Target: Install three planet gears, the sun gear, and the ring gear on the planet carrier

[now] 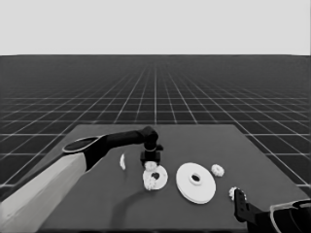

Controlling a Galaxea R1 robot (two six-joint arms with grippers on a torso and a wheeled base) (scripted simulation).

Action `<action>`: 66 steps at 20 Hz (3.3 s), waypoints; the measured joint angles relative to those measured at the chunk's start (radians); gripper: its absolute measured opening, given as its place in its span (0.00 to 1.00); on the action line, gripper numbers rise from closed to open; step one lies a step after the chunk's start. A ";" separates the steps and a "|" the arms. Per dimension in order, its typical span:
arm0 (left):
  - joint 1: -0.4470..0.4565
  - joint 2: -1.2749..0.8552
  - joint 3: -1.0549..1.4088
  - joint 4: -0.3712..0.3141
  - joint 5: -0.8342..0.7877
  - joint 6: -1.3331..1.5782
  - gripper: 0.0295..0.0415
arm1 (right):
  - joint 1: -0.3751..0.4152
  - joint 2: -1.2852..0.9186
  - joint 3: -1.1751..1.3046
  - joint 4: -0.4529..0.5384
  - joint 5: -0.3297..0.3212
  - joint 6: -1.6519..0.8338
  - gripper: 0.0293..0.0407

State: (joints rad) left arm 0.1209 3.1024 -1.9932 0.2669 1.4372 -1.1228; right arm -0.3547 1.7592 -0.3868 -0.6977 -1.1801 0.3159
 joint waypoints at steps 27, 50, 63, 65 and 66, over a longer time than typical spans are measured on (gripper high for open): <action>-0.463 -1.346 1.574 0.043 -0.760 1.472 0.75 | 0.375 0.354 -0.779 0.535 -0.192 0.413 0.85; -0.463 -1.347 1.575 0.043 -0.761 1.474 0.75 | 0.183 0.615 -1.316 0.462 -0.112 0.387 0.17; -0.463 -1.348 1.575 0.043 -0.761 1.474 0.75 | 0.371 0.542 -1.171 0.574 -0.266 0.434 0.17; -0.463 -1.348 1.575 0.043 -0.761 1.474 0.75 | 0.368 0.625 -0.990 0.527 -0.305 0.787 0.17; -0.463 -1.347 1.575 0.043 -0.761 1.474 0.75 | 0.366 0.815 -0.952 0.514 -0.336 0.965 0.17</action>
State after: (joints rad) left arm -0.3422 1.7549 -0.4178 0.3101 0.6764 0.3508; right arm 0.0110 2.5739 -1.3388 -0.1837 -1.5158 1.2812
